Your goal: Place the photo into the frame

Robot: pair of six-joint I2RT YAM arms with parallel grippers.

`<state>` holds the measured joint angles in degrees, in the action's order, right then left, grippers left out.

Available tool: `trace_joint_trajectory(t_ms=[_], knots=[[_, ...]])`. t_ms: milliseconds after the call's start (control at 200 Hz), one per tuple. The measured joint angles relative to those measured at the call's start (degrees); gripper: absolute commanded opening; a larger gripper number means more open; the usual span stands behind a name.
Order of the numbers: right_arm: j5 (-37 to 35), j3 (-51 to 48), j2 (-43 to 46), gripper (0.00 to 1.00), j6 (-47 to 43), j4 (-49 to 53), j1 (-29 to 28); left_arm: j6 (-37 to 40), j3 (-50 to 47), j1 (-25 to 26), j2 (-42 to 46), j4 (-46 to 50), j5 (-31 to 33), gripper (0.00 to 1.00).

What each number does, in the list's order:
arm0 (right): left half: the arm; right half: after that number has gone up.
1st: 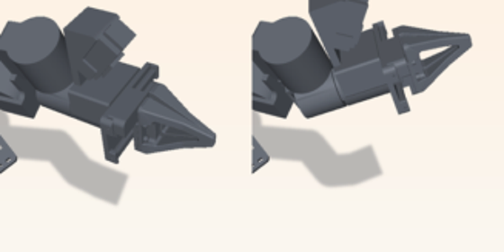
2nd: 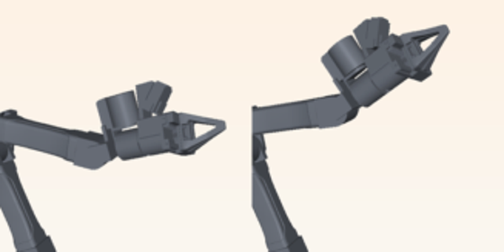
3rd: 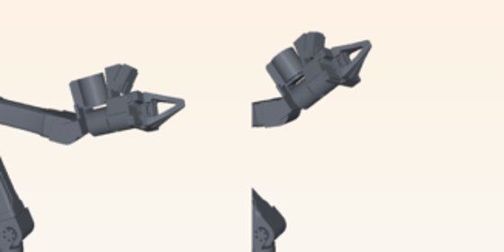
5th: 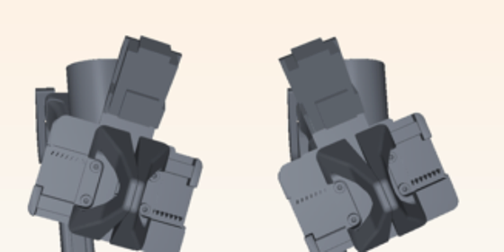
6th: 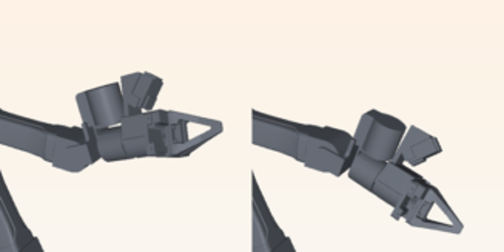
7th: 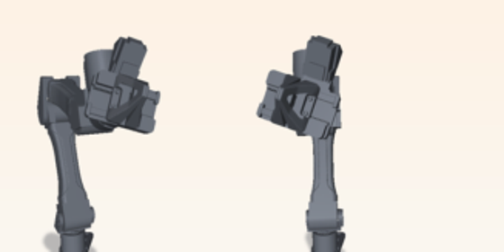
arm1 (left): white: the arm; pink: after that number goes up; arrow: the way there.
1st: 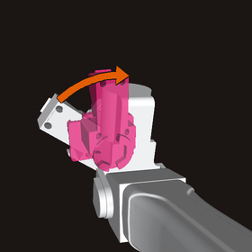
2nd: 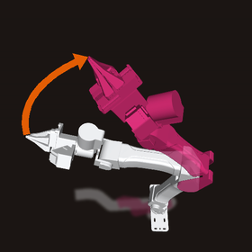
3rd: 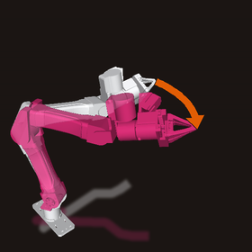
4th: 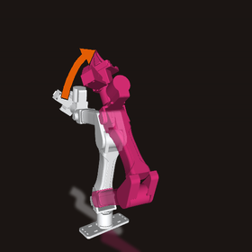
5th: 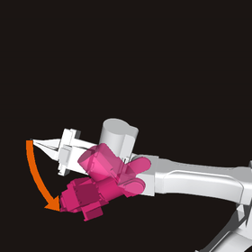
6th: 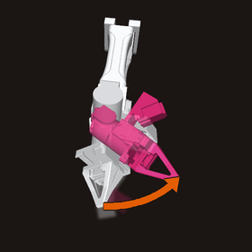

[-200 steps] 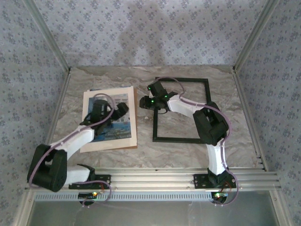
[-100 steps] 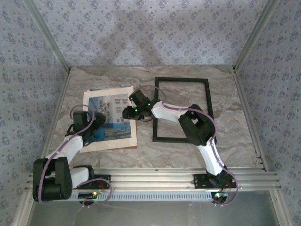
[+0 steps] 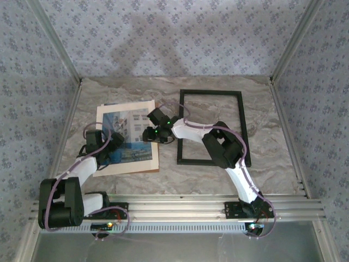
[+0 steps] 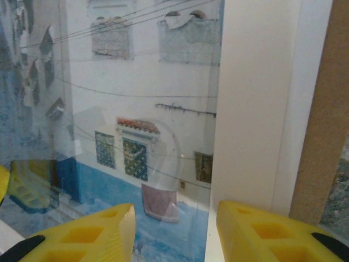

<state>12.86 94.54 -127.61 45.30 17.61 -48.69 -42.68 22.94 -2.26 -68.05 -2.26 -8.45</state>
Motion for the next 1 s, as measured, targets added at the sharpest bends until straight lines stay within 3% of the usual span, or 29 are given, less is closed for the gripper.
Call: trace_joint_trajectory(t_ms=[485,999], knots=[[-1.5,2.4,-1.3,0.46,0.2,1.8,0.7,-0.7,-0.9,2.8,-4.4,-10.3,-0.7,0.98],[-2.8,2.9,-1.3,0.5,-3.3,3.0,3.6,-2.9,-0.9,5.1,-2.5,-7.3,-3.2,0.98]])
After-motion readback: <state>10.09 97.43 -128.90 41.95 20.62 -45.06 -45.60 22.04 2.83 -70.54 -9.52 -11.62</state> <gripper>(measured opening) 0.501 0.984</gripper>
